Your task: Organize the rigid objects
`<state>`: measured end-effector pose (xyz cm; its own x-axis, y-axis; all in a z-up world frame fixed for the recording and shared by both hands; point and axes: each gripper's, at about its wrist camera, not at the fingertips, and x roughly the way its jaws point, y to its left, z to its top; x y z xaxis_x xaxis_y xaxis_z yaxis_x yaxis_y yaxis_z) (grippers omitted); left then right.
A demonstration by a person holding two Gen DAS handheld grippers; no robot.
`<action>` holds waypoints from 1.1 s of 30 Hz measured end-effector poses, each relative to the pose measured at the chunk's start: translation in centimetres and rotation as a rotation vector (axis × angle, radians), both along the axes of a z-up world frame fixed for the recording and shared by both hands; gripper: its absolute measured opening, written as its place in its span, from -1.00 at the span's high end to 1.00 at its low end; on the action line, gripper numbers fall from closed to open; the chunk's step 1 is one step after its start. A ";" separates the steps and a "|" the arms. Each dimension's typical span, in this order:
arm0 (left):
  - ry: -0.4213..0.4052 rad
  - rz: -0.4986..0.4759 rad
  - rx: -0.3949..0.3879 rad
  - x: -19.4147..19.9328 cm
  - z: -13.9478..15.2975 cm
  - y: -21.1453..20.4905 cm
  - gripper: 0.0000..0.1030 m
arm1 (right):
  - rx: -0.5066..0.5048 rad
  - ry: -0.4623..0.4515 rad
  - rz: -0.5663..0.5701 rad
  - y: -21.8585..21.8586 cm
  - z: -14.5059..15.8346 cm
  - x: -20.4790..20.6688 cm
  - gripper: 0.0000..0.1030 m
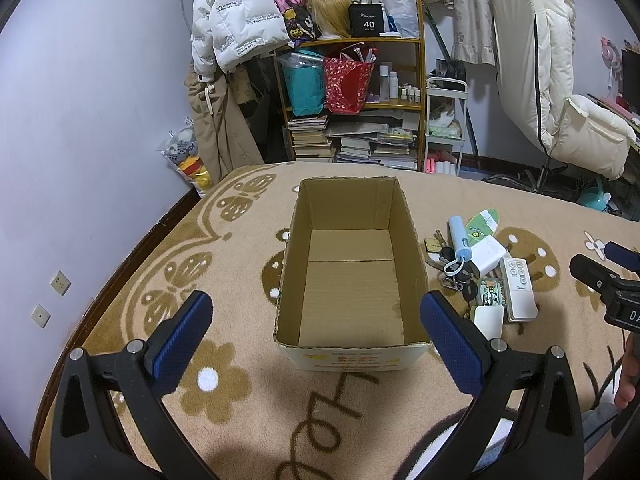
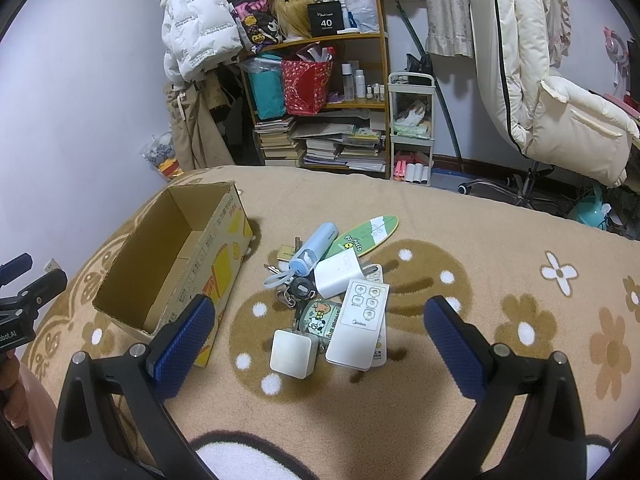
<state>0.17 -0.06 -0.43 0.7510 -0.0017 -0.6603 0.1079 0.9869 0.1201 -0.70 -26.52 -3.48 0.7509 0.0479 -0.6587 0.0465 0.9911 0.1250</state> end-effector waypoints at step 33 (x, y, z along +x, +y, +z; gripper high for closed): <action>0.272 0.032 0.026 11.7 -6.9 1.0 -0.99 | -0.059 0.192 -0.032 -1.4 -6.0 6.0 -1.00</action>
